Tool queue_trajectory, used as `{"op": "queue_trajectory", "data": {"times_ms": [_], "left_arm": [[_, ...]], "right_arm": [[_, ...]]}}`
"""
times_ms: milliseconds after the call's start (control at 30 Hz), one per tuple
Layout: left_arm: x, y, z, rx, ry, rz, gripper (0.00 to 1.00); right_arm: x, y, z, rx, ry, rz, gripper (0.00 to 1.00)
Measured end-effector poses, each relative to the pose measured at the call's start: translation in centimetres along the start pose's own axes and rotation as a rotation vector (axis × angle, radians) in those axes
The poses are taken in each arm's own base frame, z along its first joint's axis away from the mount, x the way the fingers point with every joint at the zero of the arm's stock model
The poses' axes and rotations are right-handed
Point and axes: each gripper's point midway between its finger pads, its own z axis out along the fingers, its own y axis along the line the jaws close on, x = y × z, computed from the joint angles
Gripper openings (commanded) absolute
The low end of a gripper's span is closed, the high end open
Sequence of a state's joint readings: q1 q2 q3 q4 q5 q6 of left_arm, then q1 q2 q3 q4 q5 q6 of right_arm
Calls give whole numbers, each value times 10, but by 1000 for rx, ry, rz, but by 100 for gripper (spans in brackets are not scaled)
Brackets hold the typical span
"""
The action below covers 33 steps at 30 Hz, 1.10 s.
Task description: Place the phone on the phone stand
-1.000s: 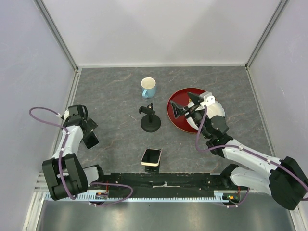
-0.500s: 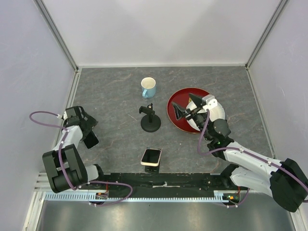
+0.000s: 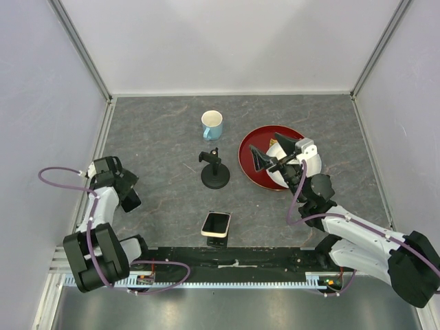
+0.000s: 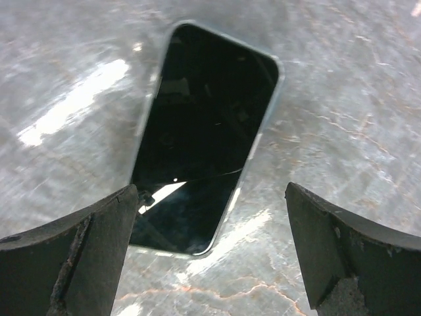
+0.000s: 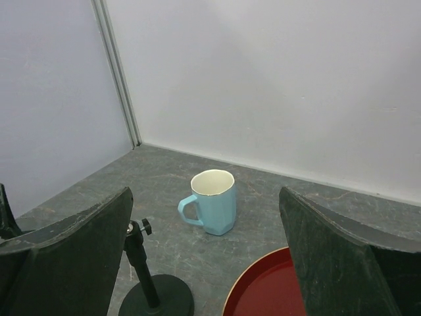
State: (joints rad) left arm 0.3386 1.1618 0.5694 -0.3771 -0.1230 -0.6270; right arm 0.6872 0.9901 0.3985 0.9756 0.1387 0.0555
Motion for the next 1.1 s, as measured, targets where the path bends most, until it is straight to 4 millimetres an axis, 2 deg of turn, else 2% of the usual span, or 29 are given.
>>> {"op": "queue_trajectory", "data": {"times_ms": [233,467,733,900,1100], "left_arm": [[7,37,-10,-201,-1,-88,100],[22,49,-4,-263,31,-160,100],[19,31,3,-124,-22,-212,100],[14,12,6,-29,-20,-212,100],[12,6,12,-58,40,-156,100]], "right_arm": [[-2,-1,-2,3,-10,0,98],[-3,-3,-7,4,-18,1,98],[-3,-5,-10,8,-25,0,98],[-6,-5,-11,8,-40,1,98],[-7,-5,-12,8,-45,2,98]]}}
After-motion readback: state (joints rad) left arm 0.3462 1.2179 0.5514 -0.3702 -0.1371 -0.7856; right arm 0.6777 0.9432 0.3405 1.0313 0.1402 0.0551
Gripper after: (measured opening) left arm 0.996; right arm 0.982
